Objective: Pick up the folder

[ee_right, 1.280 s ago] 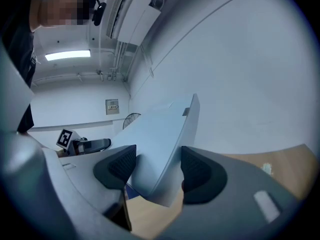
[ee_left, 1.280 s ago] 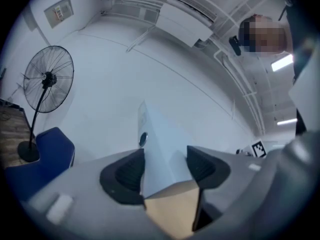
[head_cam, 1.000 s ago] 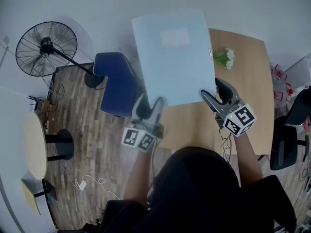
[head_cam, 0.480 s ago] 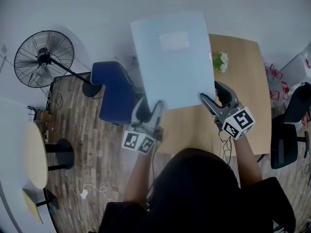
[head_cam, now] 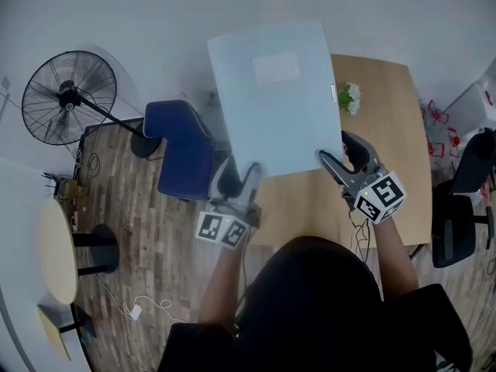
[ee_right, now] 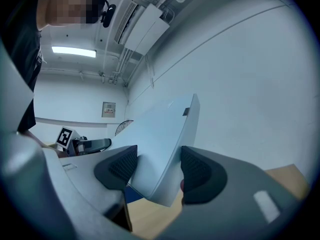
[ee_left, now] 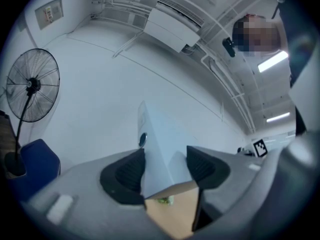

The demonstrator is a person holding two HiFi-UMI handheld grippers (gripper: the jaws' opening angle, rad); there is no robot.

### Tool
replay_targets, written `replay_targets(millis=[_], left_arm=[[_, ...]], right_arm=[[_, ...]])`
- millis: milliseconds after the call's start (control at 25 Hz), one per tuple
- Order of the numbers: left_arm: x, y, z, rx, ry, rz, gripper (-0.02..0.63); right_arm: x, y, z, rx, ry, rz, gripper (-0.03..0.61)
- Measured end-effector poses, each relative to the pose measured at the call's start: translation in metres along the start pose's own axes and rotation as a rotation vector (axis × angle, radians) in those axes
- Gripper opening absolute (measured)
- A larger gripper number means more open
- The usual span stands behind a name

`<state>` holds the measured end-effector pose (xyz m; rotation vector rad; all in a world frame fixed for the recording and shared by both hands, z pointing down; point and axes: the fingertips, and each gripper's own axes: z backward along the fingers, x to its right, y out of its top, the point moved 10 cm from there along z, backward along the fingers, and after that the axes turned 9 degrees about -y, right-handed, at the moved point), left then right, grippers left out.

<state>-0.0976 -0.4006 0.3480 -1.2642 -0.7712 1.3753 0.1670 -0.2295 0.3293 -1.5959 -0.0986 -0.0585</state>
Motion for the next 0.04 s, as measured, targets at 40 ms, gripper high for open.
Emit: replay_targets(millis=[40], left_arm=[[-0.0002, -0.0002, 0.0000, 0.000, 0.002, -0.002, 0.267]], right_arm=[[0.0004, -0.0003, -0.0008, 0.000, 0.002, 0.003, 0.267]])
